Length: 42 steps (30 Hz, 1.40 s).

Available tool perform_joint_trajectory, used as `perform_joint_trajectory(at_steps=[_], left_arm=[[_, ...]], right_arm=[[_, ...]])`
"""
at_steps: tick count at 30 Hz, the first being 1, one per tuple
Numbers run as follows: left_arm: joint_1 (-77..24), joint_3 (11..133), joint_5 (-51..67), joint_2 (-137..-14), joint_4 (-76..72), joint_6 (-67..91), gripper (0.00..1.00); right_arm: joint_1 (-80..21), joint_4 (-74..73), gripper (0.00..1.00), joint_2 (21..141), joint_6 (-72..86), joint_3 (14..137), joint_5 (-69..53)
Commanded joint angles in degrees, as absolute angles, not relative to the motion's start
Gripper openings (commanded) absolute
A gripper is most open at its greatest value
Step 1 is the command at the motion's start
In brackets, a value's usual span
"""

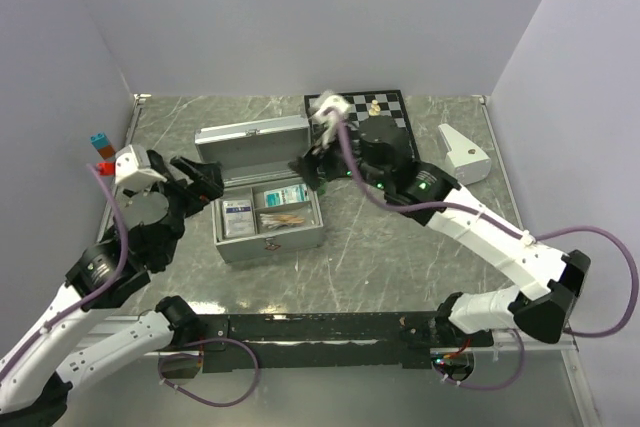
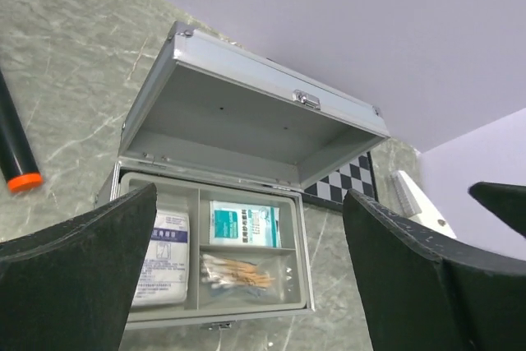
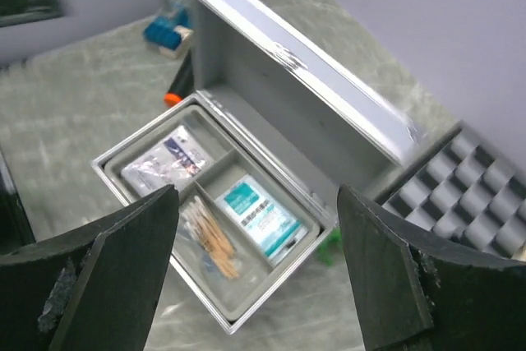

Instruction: Organize the medicine kit

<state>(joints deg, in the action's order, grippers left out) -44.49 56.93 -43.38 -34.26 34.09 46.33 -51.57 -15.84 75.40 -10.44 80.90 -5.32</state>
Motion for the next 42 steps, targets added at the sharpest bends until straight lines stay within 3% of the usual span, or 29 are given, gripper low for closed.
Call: perform_joint_trajectory(at_steps=[1, 5, 10, 20, 27, 42], left_arm=[[-43.6, 58.8, -44.6, -36.4, 26.7, 41.2, 0.97], [-37.6, 61.2, -36.2, -41.1, 24.2, 39.3, 0.99], [-23.1, 59.9, -18.4, -44.4, 21.4, 41.9, 0.94], [-15.6, 59.7, -9.4, -48.7, 16.6, 44.0, 0.93], [-15.5, 59.7, -11.1, -46.7, 17.0, 42.5, 0.95], [-15.4, 58.6, -10.2, -46.0, 17.5, 41.7, 0.97]], right_arm=[[-40.1, -7.3, 0.83, 73.7, 13.5, 71.9, -5.3], [-29.6, -1.1, 0.74, 76.8, 26.6, 71.5, -13.7], [-26.5, -1.1, 0.73, 85.2, 29.7, 81.2, -13.8], [-25.7, -15.9, 0.65, 106.5, 30.9, 103.4, -20.5], [-27.8, -16.7, 0.63, 107.5, 28.2, 101.3, -23.5], [-31.8, -11.9, 0.62, 96.9, 26.7, 85.1, -20.7]])
